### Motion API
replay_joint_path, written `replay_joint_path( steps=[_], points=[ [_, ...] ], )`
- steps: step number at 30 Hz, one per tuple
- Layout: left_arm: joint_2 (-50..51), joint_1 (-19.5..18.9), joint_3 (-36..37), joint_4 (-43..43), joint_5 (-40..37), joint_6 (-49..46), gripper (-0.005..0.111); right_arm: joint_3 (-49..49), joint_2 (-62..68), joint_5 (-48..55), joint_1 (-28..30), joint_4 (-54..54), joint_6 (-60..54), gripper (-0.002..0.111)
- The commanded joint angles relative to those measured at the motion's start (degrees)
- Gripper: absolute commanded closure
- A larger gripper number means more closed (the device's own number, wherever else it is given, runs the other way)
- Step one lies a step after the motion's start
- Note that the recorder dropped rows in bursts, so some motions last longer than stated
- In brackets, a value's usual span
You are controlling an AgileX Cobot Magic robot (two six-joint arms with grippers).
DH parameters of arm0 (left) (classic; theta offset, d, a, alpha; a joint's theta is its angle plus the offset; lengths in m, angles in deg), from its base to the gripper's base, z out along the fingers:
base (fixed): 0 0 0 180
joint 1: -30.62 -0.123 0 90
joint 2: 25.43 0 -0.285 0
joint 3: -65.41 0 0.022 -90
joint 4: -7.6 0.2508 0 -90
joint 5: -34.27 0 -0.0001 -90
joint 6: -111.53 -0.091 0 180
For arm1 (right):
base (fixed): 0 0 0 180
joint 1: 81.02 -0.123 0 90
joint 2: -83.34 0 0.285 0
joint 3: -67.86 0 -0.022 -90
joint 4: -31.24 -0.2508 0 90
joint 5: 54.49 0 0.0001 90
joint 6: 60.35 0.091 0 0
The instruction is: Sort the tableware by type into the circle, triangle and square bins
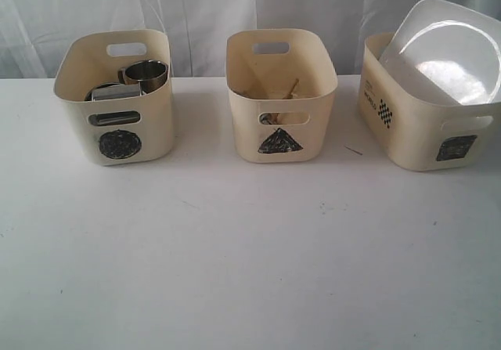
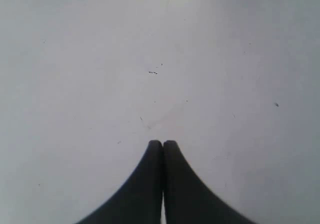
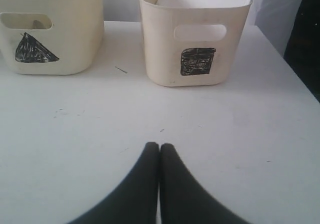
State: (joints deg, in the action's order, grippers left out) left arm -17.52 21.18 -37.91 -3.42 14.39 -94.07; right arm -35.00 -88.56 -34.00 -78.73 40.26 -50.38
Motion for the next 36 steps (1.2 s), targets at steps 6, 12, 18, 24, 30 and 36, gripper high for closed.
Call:
replay_joint_path(
  steps=[6, 12, 18, 24, 30, 36],
  points=[
    [-0.13, -0.12, 0.54, -0.43, -0.73, 0.13, 0.107, 0.08, -0.32, -0.27, -0.01, -0.36, -1.15, 0.108],
    [-0.13, -0.12, 0.54, -0.43, -0.73, 0.13, 0.107, 0.08, -0.32, -0.27, -0.01, -0.36, -0.91, 0.108],
    [-0.13, 0.87, 0.54, -0.36, -0.72, 0.13, 0.107, 0.08, -0.32, -0.39, -0.01, -0.36, -0.91, 0.108],
    [-0.13, 0.87, 0.54, -0.36, -0.72, 0.13, 0.107, 0.08, -0.32, -0.28, -0.01, -0.36, -0.79, 0.108],
    [-0.13, 0.87, 0.54, -0.36, -0.72, 0.13, 0.107, 0.08, -0.32, -0.28, -0.01, -0.36, -0.79, 0.108],
    [-0.13, 0.87, 0.54, -0.36, -0.72, 0.13, 0.107, 0.08, -0.32, -0.28, -0.01, -0.36, -0.79, 0.108]
  ],
)
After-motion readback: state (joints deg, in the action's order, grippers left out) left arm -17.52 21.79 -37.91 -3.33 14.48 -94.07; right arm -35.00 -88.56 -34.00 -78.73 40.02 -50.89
